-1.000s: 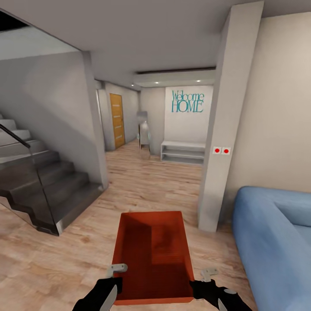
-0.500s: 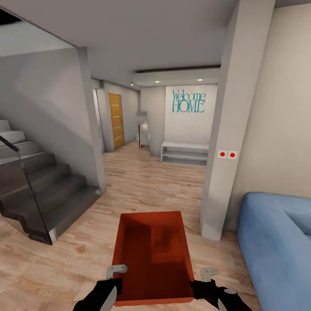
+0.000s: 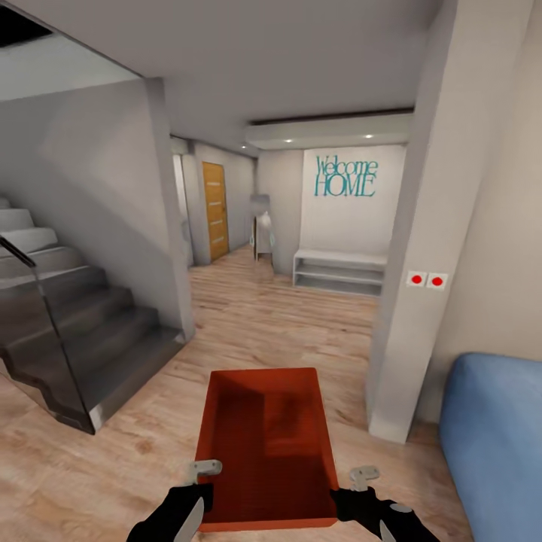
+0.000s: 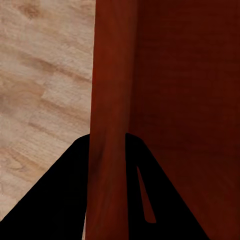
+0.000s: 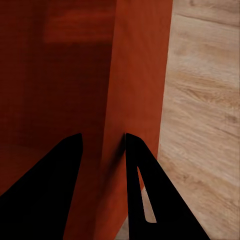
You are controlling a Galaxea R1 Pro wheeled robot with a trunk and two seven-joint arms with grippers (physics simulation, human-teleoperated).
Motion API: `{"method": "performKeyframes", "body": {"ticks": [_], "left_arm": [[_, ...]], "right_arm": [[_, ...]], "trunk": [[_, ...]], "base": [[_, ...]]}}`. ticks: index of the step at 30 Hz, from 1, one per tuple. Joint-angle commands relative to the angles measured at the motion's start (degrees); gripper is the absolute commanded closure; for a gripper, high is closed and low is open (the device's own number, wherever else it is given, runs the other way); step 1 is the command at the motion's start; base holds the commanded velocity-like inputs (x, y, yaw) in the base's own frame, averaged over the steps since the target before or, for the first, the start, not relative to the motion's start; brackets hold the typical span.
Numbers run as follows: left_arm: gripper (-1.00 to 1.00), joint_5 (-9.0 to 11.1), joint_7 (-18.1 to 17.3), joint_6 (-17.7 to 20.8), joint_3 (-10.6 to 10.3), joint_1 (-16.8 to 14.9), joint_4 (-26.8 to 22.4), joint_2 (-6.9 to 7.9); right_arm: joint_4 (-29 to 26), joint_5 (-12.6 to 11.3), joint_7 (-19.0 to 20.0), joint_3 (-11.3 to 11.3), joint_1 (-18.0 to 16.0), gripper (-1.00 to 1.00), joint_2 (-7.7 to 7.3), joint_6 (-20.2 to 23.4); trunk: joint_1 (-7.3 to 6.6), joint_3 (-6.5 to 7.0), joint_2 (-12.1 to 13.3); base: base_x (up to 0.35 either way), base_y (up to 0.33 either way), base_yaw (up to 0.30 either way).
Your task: Move the two storage containers from the living room to the garage. In the garage, place one container on the floor and stack the other container on top of it (either order is fine).
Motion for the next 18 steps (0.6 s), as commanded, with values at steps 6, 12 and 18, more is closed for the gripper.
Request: {"method": "performKeyframes", "body": {"ticks": [6, 12, 18], "left_arm": [[1.0, 1.09, -0.86, -1.27, 1.75, -0.04, -1.3, 2.93], [1.0, 1.09, -0.86, -1.23, 1.75, -0.04, -1.3, 2.93], [1.0, 1.09, -0.86, -1.21, 1.75, -0.04, -1.3, 2.93]], "right_arm": [[-0.02, -0.31, 1.34, -0.37, 0.04, 1.0, -0.12, 0.49], [-0.02, -0.38, 1.61, -0.37, 0.04, 1.0, -0.12, 0.48], [-0.02, -0.4, 1.65, -0.36, 0.04, 1.0, -0.12, 0.49]], "trunk": [[0.05, -0.03, -0.04], [0.05, -0.03, -0.04], [0.05, -0.03, -0.04]], "base": [[0.332, 0.0, 0.272], [0.332, 0.0, 0.051], [0.332, 0.0, 0.022]]}}
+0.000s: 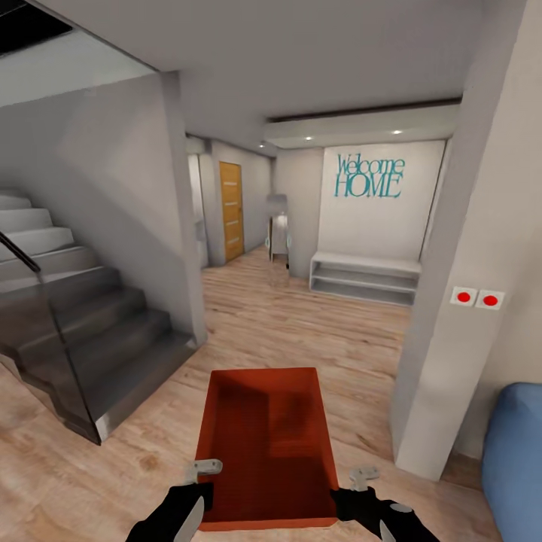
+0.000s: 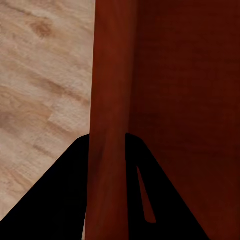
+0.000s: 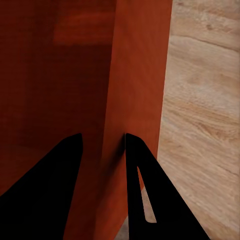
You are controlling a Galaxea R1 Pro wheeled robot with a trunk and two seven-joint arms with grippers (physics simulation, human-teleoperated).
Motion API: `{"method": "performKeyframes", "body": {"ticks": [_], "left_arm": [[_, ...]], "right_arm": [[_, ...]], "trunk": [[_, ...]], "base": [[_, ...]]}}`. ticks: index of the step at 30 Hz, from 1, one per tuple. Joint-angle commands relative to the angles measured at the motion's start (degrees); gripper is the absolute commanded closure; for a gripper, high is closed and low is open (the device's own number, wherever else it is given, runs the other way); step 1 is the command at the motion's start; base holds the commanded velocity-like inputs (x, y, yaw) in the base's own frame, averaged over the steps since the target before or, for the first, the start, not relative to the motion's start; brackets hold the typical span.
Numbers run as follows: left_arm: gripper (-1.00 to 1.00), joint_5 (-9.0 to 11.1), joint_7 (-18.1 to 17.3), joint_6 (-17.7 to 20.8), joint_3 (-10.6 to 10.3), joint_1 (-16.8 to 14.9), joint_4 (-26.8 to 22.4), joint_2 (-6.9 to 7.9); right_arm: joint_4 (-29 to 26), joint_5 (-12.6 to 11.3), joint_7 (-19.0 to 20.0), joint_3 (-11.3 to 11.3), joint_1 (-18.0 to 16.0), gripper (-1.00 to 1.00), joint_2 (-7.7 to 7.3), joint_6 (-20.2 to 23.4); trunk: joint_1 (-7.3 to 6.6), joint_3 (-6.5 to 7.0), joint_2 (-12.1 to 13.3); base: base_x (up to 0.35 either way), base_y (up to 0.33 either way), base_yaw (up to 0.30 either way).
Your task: Move the two storage containers from the living room to the garage. In the garage, place one container on the floor and stack the other container on top of it (either order is fine).
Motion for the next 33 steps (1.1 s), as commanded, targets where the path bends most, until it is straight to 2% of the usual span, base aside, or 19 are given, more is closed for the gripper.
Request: {"method": "performKeyframes", "body": {"ticks": [1, 7, 33], "left_arm": [[1.0, 1.03, -0.97, -1.58, 1.96, -0.04, -0.93, 2.93], [1.0, 1.05, -0.97, -1.58, 1.96, -0.04, -0.93, 2.93], [1.0, 1.15, -1.06, -1.67, 1.96, -0.04, -0.93, 2.84]], "right_arm": [[0.01, -0.18, 1.73, -0.36, 0.03, 1.0, -0.12, 0.45], [0.01, -0.18, 1.73, -0.43, 0.03, 1.0, -0.12, 0.44], [0.01, -0.18, 1.36, -0.45, 0.03, 1.0, -0.12, 0.45]], "trunk": [[0.05, -0.03, -0.04], [0.05, -0.03, -0.04], [0.05, -0.03, -0.04]], "base": [[0.332, 0.0, 0.143], [0.332, 0.0, 0.141], [0.332, 0.0, 0.002]]}}
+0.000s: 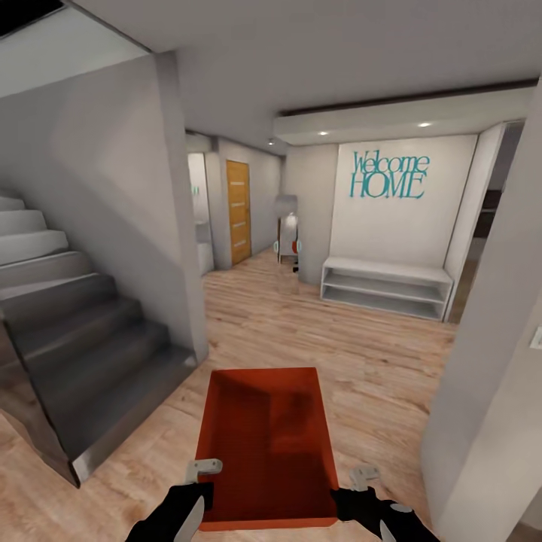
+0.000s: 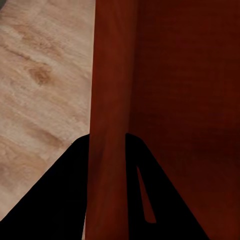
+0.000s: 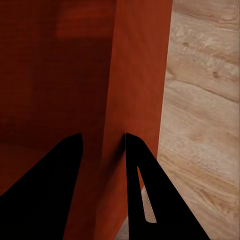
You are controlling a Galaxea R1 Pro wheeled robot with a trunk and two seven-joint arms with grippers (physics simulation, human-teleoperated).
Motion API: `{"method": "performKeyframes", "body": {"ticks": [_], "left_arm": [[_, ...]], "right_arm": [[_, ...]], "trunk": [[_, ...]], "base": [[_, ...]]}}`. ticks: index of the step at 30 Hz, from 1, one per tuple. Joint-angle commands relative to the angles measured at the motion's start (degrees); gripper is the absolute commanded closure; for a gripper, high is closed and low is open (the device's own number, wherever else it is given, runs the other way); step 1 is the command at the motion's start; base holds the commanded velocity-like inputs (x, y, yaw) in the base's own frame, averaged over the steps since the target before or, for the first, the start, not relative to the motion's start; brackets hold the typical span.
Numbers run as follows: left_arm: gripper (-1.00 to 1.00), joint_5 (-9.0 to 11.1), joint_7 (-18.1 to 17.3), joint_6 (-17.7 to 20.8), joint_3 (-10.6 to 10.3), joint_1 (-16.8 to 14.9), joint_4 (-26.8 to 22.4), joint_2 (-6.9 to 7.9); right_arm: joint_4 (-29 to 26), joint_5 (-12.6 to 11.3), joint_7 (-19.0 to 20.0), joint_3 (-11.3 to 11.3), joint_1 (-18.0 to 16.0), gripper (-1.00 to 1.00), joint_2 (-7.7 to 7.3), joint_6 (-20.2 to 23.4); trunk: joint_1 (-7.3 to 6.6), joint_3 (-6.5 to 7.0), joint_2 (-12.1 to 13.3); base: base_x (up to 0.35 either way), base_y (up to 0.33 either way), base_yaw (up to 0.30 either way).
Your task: Move the two storage containers from the living room to the garage. In the garage, place one container on the floor and stack the other container on top of it (either order is fine).
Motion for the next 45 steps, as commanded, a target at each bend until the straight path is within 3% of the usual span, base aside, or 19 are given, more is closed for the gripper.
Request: {"method": "performKeyframes", "body": {"ticks": [1, 45], "left_arm": [[1.0, 1.05, -1.18, -1.87, 2.13, -0.04, -0.76, 2.79], [1.0, 1.14, -1.18, -1.87, 2.22, -0.04, -0.76, 2.66]], "right_arm": [[0.02, -0.22, 1.23, -0.33, 0.03, 1.0, -0.11, 0.46], [0.02, 0.22, 0.93, 0.28, 0.03, 1.0, -0.15, 0.46]], "trunk": [[0.05, -0.02, -0.04], [0.05, -0.02, -0.04]], "base": [[0.332, 0.0, 0.0], [0.332, 0.0, 0.0]]}}
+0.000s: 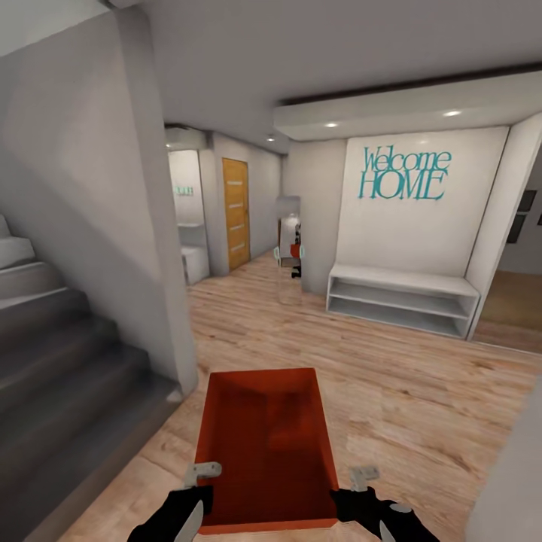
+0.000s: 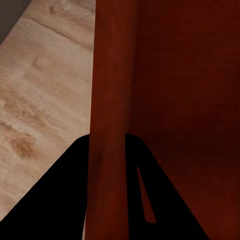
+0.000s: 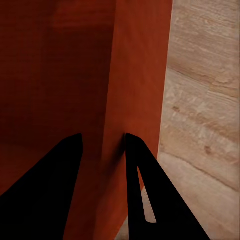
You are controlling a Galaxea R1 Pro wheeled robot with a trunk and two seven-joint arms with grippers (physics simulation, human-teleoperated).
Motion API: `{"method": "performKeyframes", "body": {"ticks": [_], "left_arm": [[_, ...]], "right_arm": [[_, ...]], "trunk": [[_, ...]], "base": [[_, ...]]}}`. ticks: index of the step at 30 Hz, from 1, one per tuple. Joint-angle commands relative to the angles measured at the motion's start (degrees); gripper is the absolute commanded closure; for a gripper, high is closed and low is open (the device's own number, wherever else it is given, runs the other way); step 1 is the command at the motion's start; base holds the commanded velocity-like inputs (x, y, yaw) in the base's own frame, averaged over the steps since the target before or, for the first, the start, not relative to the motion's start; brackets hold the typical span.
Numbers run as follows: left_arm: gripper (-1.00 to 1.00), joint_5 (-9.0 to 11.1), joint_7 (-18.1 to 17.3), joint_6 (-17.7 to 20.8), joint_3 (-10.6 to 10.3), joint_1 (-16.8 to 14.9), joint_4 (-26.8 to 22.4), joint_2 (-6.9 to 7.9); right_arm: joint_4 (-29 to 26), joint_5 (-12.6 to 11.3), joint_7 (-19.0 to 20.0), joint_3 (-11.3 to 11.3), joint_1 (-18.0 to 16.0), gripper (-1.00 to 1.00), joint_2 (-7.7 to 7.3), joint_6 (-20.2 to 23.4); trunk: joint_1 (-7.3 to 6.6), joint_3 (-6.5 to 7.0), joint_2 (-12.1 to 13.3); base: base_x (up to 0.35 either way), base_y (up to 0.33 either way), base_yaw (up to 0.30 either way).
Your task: Move the two storage containers from the living room to the garage. In the garage, place one container on the floor and stack the other container on top of it (either order is fine).
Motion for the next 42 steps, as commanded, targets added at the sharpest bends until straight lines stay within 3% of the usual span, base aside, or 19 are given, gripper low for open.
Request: {"method": "performKeyframes", "body": {"ticks": [1, 42], "left_arm": [[1.0, 1.05, -0.58, 0.05, 1.35, -0.02, -2.54, 2.7], [1.0, 0.96, -0.54, 0.05, 1.29, -0.02, -2.54, 2.61]], "right_arm": [[0.01, -0.26, 1.15, -0.17, 0.03, 1.0, -0.09, 0.46], [0.01, -0.33, 1.15, -0.26, 0.03, 1.0, -0.08, 0.46]], "trunk": [[0.05, -0.03, -0.04], [0.05, -0.03, -0.04]], "base": [[0.332, 0.0, 0.0], [0.332, -0.006, 0.0]]}}
